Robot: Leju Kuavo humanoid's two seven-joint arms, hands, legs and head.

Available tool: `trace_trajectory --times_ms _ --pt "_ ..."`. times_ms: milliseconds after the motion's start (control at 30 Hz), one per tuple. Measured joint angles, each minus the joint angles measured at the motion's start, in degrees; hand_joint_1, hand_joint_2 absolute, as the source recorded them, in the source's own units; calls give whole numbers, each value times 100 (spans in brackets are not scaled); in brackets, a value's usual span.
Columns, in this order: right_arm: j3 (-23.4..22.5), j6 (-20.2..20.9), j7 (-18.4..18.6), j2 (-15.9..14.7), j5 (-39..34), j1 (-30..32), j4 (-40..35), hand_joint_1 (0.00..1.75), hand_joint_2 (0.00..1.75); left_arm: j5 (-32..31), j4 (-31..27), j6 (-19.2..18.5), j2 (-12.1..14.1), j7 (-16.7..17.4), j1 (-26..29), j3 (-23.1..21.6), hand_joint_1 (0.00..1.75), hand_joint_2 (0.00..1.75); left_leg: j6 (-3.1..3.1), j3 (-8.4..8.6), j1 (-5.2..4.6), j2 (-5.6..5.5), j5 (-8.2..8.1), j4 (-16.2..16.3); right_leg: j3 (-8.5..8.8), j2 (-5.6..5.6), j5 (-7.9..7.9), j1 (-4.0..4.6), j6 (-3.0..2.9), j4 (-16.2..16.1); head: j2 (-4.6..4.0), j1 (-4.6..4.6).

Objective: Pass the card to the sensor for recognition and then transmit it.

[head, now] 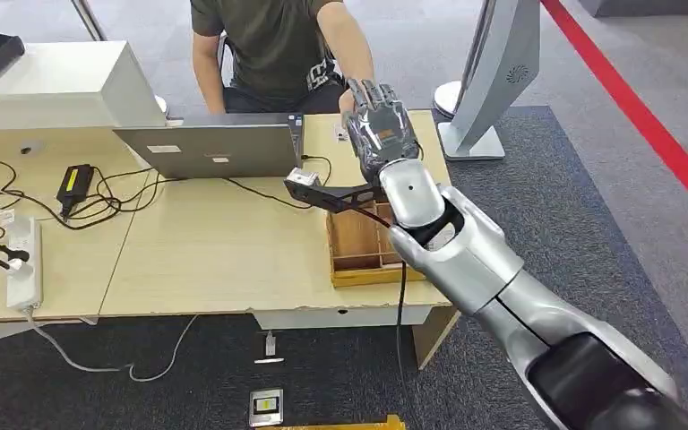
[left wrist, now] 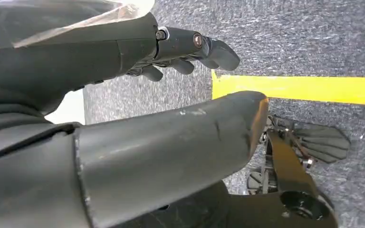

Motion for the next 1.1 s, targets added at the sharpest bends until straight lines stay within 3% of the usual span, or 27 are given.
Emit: trace_trajectory --times_ms 400,433,467,700,833,1033,1100 --pt "-28 -50 76 -42 -50 136 24 175 175 -203 0 -85 -17 127 -3 -225 0 0 0 1 0 1 0 1 -2 0 0 0 0 -1 0 0" --pt "-28 -46 83 -46 -44 140 24 0 175 -201 0 -89 -20 127 -3 -234 0 0 0 1 0 1 0 0 -3 0 0 0 0 -1 0 -2" --pt "-33 -37 101 -50 -15 150 22 0 0 -201 0 -94 -24 127 -3 -240 0 0 0 1 0 1 0 0 -3 0 0 1 0 -1 0 0" --pt "-90 238 68 -214 636 409 -105 0 0 -131 0 -25 -81 223 -1 -282 0 0 0 -1 0 1 0 0 -2 0 0 1 0 -2 0 2" --pt "-140 240 39 -264 889 484 -181 0 0 -179 0 40 -111 -41 -2 -286 0 0 0 1 1 1 0 2 -3 1 1 1 -1 -2 0 -2" --pt "-370 389 46 -461 972 493 -440 0 0 -179 0 13 -109 22 0 -310 0 0 0 2 1 1 0 3 -4 0 1 1 -1 -2 0 -2" --pt "-518 271 120 -584 791 520 -577 0 0 -175 0 -31 -107 22 3 -312 0 0 0 3 1 0 0 4 -4 0 1 1 -1 -2 0 -2"
